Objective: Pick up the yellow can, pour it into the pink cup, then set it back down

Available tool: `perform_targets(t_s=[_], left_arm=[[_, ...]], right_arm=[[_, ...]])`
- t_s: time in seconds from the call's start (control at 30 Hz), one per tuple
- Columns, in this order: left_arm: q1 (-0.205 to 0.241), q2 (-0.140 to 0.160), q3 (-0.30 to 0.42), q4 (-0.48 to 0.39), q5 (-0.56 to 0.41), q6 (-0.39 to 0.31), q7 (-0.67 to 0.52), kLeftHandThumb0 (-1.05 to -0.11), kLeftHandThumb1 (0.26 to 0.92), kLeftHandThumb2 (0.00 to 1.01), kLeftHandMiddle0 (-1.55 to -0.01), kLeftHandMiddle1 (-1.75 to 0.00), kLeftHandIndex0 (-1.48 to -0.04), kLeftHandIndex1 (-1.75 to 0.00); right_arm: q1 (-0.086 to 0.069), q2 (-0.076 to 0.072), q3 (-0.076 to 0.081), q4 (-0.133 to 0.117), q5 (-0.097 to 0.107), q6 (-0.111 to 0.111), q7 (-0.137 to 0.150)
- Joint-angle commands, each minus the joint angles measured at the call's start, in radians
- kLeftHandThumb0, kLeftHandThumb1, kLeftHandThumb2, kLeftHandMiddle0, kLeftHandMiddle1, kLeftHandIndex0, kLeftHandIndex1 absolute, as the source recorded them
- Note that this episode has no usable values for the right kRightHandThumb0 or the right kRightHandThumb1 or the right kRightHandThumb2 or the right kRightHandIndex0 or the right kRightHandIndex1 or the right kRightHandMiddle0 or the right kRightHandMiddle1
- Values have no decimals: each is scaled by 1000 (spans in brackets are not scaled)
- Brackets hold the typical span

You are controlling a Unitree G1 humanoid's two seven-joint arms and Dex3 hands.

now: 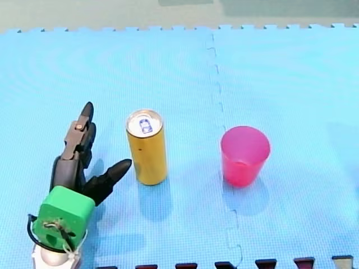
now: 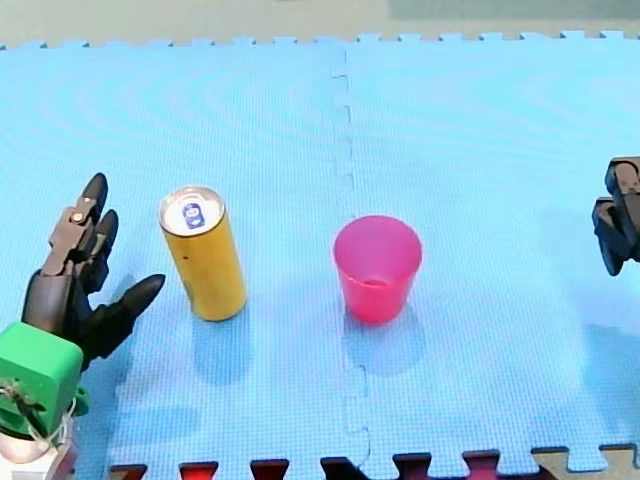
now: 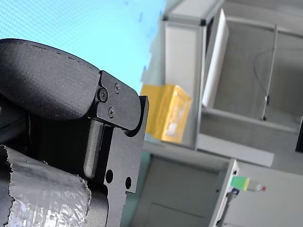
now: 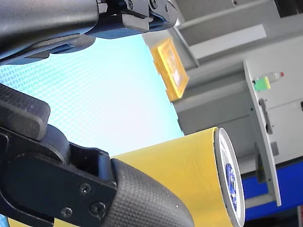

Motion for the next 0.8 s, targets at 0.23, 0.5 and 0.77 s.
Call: perform_targets(t_s=[0.23, 0.5, 0.77], left_arm=[[6, -8, 37, -46, -136, 85, -161, -998, 800, 0, -231, -8, -161, 0], [18, -8, 51, -83, -170, 122, -228, -1020, 789, 0, -229, -3, -159, 0], [19, -8, 57, -88, -173, 136, -247, -1034, 790, 1, -220, 0, -152, 0]], right_arm=[[0, -7, -4, -3, 6, 2, 4], [-3, -7, -2, -3, 2, 5, -1], [-4, -6, 1, -2, -2, 4, -9]])
